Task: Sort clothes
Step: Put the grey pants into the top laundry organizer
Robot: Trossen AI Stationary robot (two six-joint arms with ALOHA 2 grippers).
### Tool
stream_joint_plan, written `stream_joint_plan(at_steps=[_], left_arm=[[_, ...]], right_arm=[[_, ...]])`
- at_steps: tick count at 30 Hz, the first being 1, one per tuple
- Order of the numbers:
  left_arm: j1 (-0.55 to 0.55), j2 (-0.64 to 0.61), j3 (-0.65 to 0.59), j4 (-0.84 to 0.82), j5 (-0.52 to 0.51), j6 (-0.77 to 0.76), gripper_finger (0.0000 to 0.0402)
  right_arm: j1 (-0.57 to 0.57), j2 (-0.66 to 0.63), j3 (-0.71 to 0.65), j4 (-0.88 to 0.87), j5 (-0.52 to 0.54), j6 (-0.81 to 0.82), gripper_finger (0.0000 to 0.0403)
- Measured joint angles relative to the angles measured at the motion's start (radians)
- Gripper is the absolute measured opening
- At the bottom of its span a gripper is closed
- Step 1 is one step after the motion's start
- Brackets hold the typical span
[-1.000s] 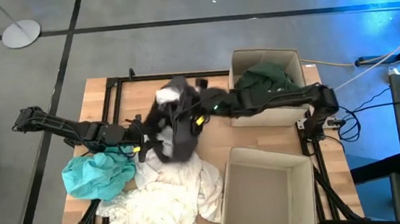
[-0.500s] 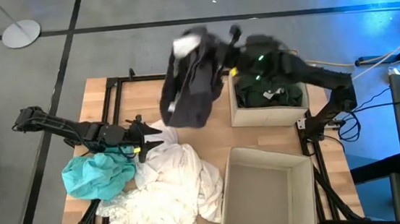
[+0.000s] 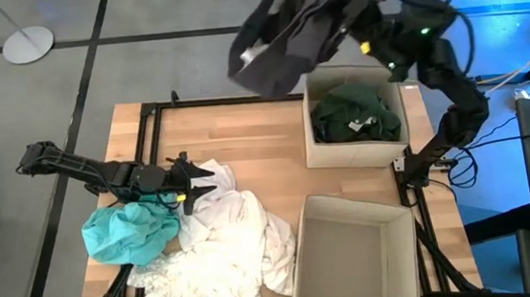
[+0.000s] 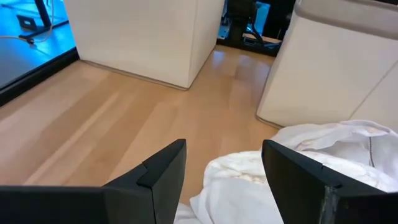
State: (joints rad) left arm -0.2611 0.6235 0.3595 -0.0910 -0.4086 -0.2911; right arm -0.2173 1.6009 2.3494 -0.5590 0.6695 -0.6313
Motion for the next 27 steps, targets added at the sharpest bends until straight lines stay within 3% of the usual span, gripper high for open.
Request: stream_joint_plan(at_steps=[9, 19, 27], left_arm=[[0.0, 0.0, 0.0, -0.004, -0.001, 0.003, 0.0203], [0.0, 0.0, 0.0, -0.005, -0.007, -0.007, 0.0203], [0.0, 0.0, 0.0, -0.004, -0.025, 0.0, 0.0203]], right_arm=[[0.0, -0.052, -0.006, -0.195, 0.217, 0.041, 0.0017], [0.002, -0.08, -0.006, -0.428, 0.245, 0.233, 0.0017], [0.001, -0.08, -0.007, -0.744, 0.233, 0.467, 0.0017]])
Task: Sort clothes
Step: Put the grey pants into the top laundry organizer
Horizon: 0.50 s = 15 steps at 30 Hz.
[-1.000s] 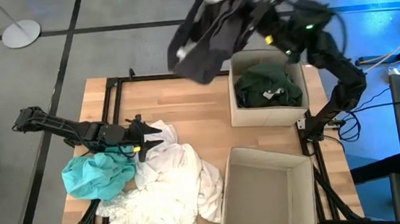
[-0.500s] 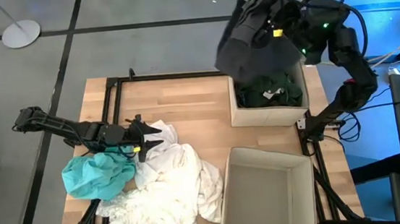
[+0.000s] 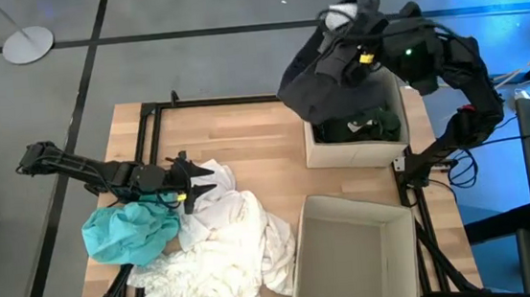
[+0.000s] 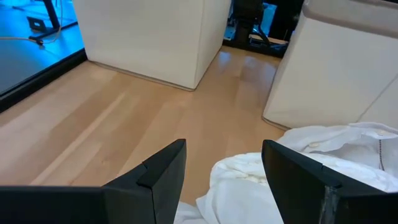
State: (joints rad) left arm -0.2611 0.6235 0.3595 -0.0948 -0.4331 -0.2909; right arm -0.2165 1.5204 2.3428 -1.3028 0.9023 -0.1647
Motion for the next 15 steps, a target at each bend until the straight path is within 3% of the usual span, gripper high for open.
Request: stream_joint_plan(at_steps=[6, 11, 15], left_arm=[[0.0, 0.0, 0.0, 0.0, -0.002, 0.0, 0.0203], [0.0, 0.0, 0.0, 0.001, -0.002, -0.001, 0.0203], [0.0, 0.003, -0.003, 0.01, -0.003, -0.013, 0.0203]], right_arm=[[0.0, -0.001, -0.001, -0.269, 0.127, 0.215, 0.0017], [-0.003, -0.037, -0.081, -0.264, 0.135, 0.244, 0.0017], [-0.082, -0.085, -0.193, -0.265, 0.113, 0.28, 0.0017]])
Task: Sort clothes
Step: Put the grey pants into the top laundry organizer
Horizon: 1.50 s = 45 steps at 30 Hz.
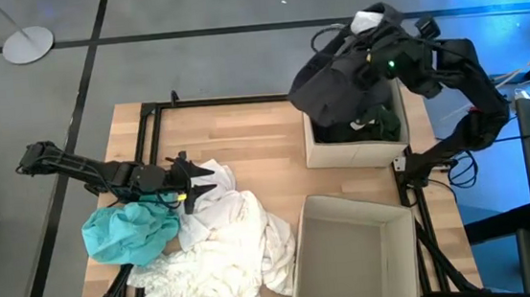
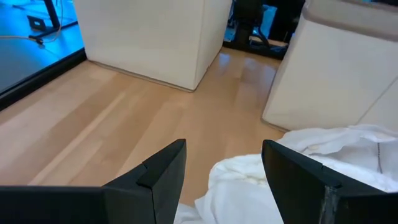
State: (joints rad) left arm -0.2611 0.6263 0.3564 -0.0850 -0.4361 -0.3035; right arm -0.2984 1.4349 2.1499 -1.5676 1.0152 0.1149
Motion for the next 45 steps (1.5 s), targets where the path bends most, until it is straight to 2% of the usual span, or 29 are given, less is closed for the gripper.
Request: stream_joint_plan(at_steps=[7, 14, 21, 26, 30, 36, 45], left_arm=[[0.0, 0.007, -0.005, -0.004, 0.0, -0.013, 0.0203], [0.0, 0.007, -0.005, 0.0, -0.002, -0.006, 0.0203], [0.0, 0.007, -0.005, -0.001, -0.006, -0.011, 0.0203], [0.0, 0.007, -0.005, -0.004, -0.006, -0.015, 0.0203], [0.0, 0.007, -0.005, -0.004, -0.006, -0.012, 0.0203], [0.0, 0.007, -0.005, -0.004, -0.006, -0.011, 0.0203], [0.0, 0.007, -0.006, -0.006, -0.027, -0.004, 0.0203]], right_arm=[[-0.18, -0.093, -0.256, 0.0, -0.134, 0.058, 0.0017], [-0.307, -0.148, -0.496, 0.103, -0.363, 0.048, 0.0017], [-0.442, -0.152, -0.739, 0.27, -0.656, 0.005, 0.0017], [-0.522, -0.15, -0.927, 0.36, -0.789, -0.006, 0.0017], [-0.572, -0.151, -1.02, 0.393, -0.885, -0.018, 0.0017], [-0.602, -0.151, -1.068, 0.4, -0.961, -0.03, 0.002], [-0.6, -0.155, -1.114, 0.422, -0.987, -0.043, 0.0021]])
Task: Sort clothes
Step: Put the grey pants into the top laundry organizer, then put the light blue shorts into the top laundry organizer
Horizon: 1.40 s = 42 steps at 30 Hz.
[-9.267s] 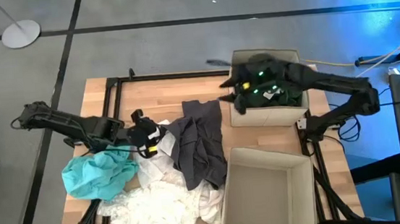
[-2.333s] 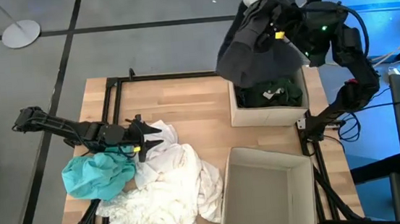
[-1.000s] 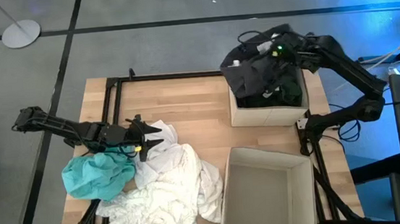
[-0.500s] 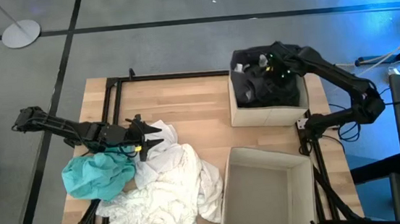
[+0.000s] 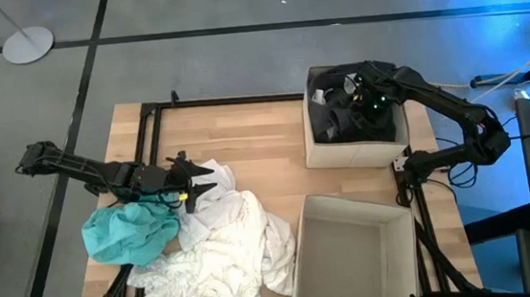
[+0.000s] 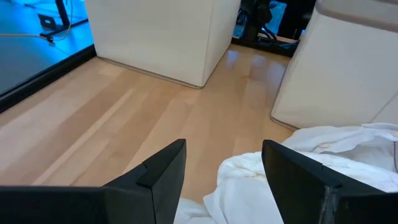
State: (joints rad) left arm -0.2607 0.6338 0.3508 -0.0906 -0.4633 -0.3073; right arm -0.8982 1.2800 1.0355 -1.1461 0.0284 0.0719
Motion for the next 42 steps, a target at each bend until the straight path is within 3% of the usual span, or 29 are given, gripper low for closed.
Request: stream_joint_plan(at_steps=[8, 16, 23, 33, 38, 42], left_arm=[[0.0, 0.0, 0.0, -0.005, 0.0, -0.004, 0.0203], [0.0, 0.0, 0.0, -0.005, 0.0, -0.004, 0.0203], [0.0, 0.0, 0.0, -0.004, 0.0, -0.004, 0.0203], [0.0, 0.0, 0.0, -0.004, 0.0, -0.004, 0.0203], [0.0, 0.0, 0.0, -0.004, 0.0, 0.001, 0.0203], [0.0, 0.0, 0.0, -0.003, -0.004, 0.002, 0.0203]], right_arm=[[0.001, 0.001, -0.002, 0.021, 0.013, 0.0, 0.0034], [0.001, 0.003, 0.02, -0.003, 0.006, 0.003, 0.0137], [0.001, 0.003, 0.21, -0.162, -0.001, 0.018, 0.0195], [0.002, 0.003, 0.556, -0.275, -0.013, 0.029, 0.0201], [0.064, -0.003, 0.57, -0.115, -0.137, 0.029, 0.0198], [0.195, -0.002, 0.526, 0.035, -0.153, 0.028, 0.0198]])
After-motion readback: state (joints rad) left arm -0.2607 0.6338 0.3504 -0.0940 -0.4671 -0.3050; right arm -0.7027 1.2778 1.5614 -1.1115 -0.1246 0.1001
